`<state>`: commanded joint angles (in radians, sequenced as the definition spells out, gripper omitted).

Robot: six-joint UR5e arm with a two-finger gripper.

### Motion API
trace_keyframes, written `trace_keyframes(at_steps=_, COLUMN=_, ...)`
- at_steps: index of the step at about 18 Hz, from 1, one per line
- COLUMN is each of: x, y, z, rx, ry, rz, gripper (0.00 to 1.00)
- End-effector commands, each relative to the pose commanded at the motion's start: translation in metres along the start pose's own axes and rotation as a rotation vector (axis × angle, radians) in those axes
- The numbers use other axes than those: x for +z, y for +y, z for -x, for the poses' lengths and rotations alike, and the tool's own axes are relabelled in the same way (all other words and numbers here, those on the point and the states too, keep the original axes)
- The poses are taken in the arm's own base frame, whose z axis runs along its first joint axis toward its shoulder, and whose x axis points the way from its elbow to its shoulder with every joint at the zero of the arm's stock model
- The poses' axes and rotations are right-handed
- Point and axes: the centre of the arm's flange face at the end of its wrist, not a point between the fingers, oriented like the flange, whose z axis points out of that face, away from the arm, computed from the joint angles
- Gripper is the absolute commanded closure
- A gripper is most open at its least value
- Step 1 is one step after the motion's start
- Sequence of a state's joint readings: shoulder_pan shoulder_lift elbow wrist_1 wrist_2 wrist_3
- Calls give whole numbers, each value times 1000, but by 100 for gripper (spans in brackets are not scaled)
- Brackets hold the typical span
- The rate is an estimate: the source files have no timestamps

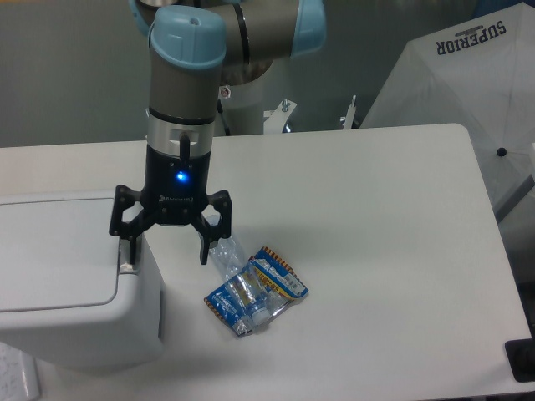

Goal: Open the trash can
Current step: 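Push the lid edge with the gripper finger to flip it open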

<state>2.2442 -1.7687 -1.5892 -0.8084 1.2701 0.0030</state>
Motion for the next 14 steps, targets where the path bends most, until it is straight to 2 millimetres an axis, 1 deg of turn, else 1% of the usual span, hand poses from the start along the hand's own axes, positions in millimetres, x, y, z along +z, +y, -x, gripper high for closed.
trace_keyframes(at_steps=2, x=0, y=0, z=0, rx=0, ry=0, rz=0, gripper=0)
trace_keyframes(at_steps=7, x=-7, y=-4, z=1, rx=0, ry=-1, rz=-14, gripper=0)
trace_keyframes(at_steps=8, x=-13, y=-9, z=2, rx=0, ry=-3, rz=-27, gripper=0)
trace_keyframes(at_steps=10, x=-30, y=-18, z=-2, rx=24, ry=-6, rz=-61, gripper=0)
trace_keyframes(at_steps=11, x=-41, y=-24, z=7, rx=28, ry=-18, rz=-82, gripper=0)
trace_keyframes(at_steps=13, x=-58, y=-30, z=23, rx=69, ry=-43, rz=-103, gripper=0)
trace_keyframes(at_steps=14, x=-60, y=-30, z=31, rx=98, ry=-56, rz=-103, gripper=0)
